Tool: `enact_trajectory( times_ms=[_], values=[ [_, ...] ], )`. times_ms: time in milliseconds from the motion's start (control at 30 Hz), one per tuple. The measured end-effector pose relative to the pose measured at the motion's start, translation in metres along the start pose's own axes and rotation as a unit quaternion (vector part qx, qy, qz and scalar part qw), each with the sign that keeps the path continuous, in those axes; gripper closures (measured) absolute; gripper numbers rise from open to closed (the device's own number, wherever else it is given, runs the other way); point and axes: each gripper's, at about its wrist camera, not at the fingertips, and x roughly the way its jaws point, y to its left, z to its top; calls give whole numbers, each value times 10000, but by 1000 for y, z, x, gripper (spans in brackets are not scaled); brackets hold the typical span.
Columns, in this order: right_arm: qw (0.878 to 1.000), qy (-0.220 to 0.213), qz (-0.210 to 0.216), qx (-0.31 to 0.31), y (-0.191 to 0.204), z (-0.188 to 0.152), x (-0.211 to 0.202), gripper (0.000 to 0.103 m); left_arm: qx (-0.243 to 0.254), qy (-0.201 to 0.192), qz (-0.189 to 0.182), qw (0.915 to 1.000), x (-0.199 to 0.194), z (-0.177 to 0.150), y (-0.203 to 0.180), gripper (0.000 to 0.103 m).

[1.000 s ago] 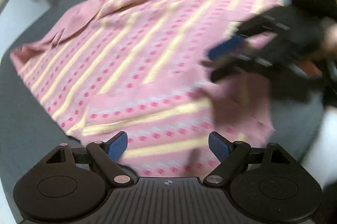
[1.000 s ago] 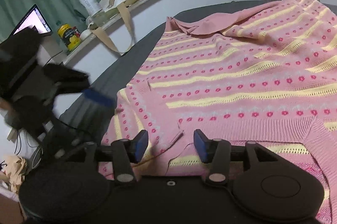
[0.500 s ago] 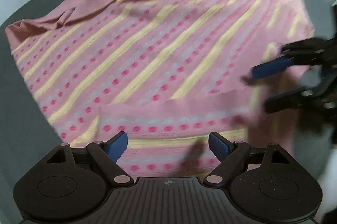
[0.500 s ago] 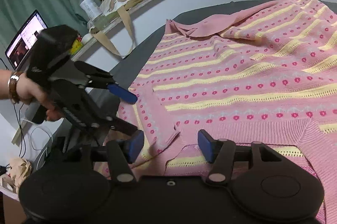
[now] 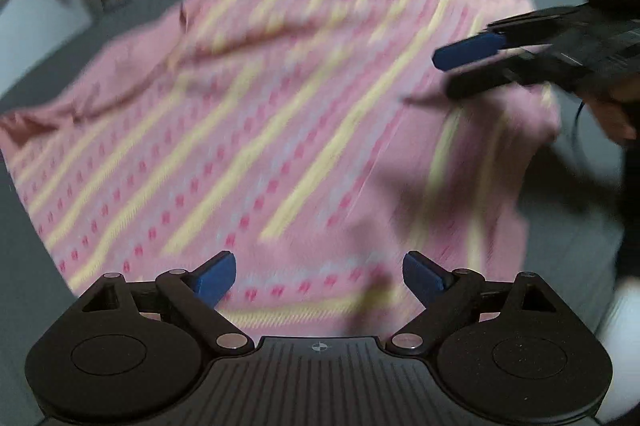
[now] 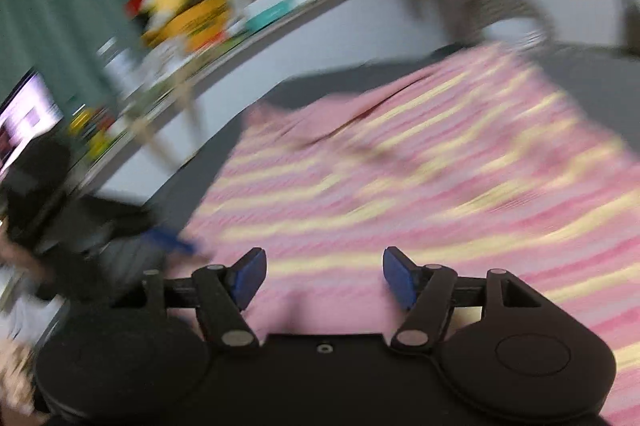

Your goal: Fold clothes

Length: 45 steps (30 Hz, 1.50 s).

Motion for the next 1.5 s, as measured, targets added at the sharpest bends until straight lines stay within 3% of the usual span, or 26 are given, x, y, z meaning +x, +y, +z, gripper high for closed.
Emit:
enact_trajectory(
  times_ms=[100, 167, 333, 400, 500, 600, 667, 700, 767, 800, 867, 967, 1000, 1100, 1133, 1200, 1233, 1267, 1300, 1400, 1500],
  values=[
    [9952, -543, -760, 282, -40, 23, -34, 31, 75, -317, -128, 9994, -13, 13, -13, 12],
    [9840, -887, -1385, 687, -71, 34, -59, 28, 141, -401, -237, 9988, -13, 23, -22, 12],
    [9598, -1269, -2131, 1313, -124, 34, -92, 26, 165, -429, -177, 9988, 4, 50, -28, 12],
    [9599, -1226, -2066, 1445, -131, 29, -90, 26, 114, -539, 133, 9984, 6, 64, -20, 12],
    [9676, -1147, -1703, 1471, -130, 23, -74, 26, -375, -691, 653, 9948, 0, 84, 15, 12],
    [9775, -1034, -1407, 1181, -120, 19, -56, 26, -1007, -689, 1305, 9839, -2, 104, 63, 12],
    [9842, -912, -1159, 981, -112, 17, -43, 26, -1620, -575, 1809, 9684, 4, 113, 102, 12],
    [9859, -860, -1061, 963, -110, 15, -39, 26, -2072, -626, 1887, 9579, 6, 113, 125, 12],
    [9889, -756, -870, 940, -107, 11, -31, 26, -3044, -870, 1901, 9293, 12, 108, 168, 12],
    [9893, -734, -778, 991, -108, 9, -29, 26, -3556, -1044, 1871, 9097, 15, 104, 189, 12],
    [9898, -704, -590, 1085, -112, 5, -26, 26, -4569, -1422, 1831, 8588, 23, 90, 228, 12],
    [9893, -718, -533, 1157, -121, 5, -22, 26, -5409, -1539, 1747, 8082, 44, 77, 266, 13],
    [9887, -717, -517, 1210, -124, 5, -20, 26, -5543, -1559, 1689, 8000, 51, 76, 274, 13],
    [9869, -693, -457, 1383, -136, 4, -13, 26, -5847, -1644, 1472, 7806, 74, 77, 290, 41],
    [9868, -682, -408, 1412, -138, 3, -11, 26, -5938, -1648, 1396, 7751, 81, 78, 295, 57],
    [9869, -675, -332, 1427, -141, 1, -10, 26, -5988, -1620, 1281, 7738, 92, 83, 302, 72],
    [9872, -678, -308, 1412, -141, 0, -10, 26, -5959, -1645, 1249, 7761, 97, 86, 305, 92],
    [9874, -681, -284, 1398, -142, -1, -9, 26, -5937, -1666, 1325, 7760, 99, 89, 307, 102],
    [9878, -677, -267, 1375, -141, -1, -10, 26, -5965, -1722, 1406, 7712, 100, 90, 309, 102],
    [9887, -676, -217, 1321, -141, -2, -9, 26, -6298, -1864, 1468, 7397, 110, 88, 323, 102],
    [9891, -642, -150, 1318, -143, -3, -5, 26, -6442, -1997, 1523, 7225, 123, 88, 339, 102]
  ],
)
